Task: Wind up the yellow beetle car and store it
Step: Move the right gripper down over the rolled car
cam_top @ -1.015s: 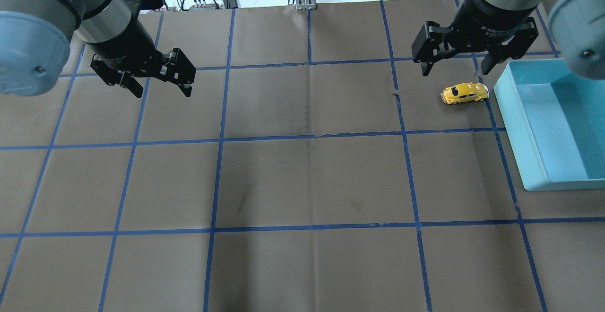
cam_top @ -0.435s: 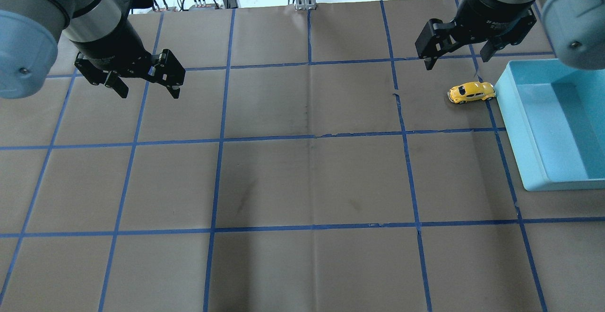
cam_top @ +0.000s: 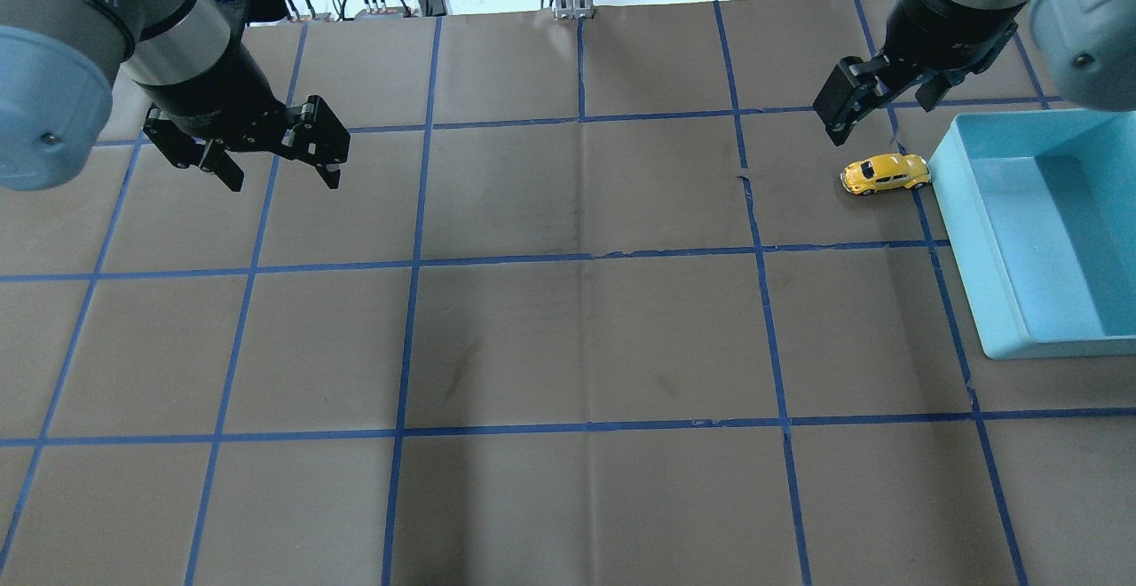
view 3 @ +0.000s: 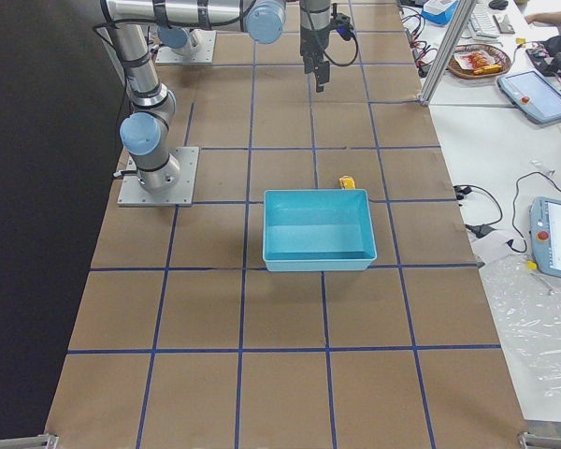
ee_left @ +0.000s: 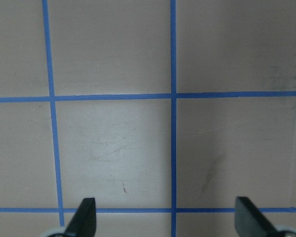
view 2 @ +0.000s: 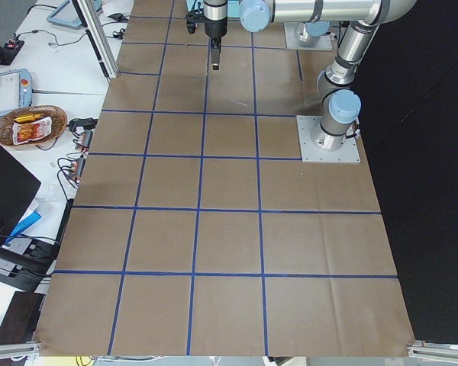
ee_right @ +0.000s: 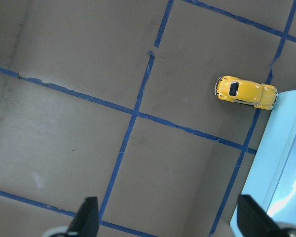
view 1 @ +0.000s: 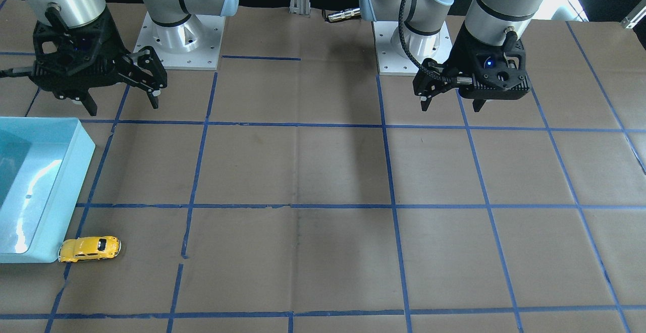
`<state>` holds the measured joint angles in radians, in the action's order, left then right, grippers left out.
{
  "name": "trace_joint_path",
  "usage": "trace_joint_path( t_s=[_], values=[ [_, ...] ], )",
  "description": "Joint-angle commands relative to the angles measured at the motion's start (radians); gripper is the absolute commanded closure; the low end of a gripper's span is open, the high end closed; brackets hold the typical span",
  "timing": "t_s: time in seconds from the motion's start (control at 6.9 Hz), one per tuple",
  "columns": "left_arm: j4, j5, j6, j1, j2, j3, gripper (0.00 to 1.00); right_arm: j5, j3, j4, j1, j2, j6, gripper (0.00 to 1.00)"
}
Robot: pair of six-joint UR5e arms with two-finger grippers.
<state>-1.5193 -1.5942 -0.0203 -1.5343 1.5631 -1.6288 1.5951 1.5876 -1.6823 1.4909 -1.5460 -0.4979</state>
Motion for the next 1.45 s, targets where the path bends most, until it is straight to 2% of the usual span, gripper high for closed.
trace_joint_path(
  t_s=[0.0, 0.58, 0.87, 1.02, 1.31],
  values=[
    [0.001, 0.017, 0.063, -0.001, -0.015, 0.0, 0.0, -0.006, 0.012, -0.03, -0.056, 0.026, -0.322, 0.01],
    [-0.009, 0.011, 0.088, -0.001, -0.017, 0.009, 0.0, -0.004, 0.282, -0.395, -0.159, 0.078, -1.032, 0.01],
    [-0.007, 0.017, 0.088, -0.001, -0.017, 0.007, 0.0, -0.009, 0.256, -0.407, -0.243, 0.173, -1.265, 0.01],
    [-0.007, 0.017, 0.088, -0.001, -0.017, 0.007, 0.0, -0.009, 0.215, -0.395, -0.248, 0.223, -1.338, 0.01],
    [-0.004, 0.019, 0.088, -0.001, -0.015, 0.006, 0.0, -0.044, 0.135, -0.387, -0.248, 0.32, -1.369, 0.01]
  ],
)
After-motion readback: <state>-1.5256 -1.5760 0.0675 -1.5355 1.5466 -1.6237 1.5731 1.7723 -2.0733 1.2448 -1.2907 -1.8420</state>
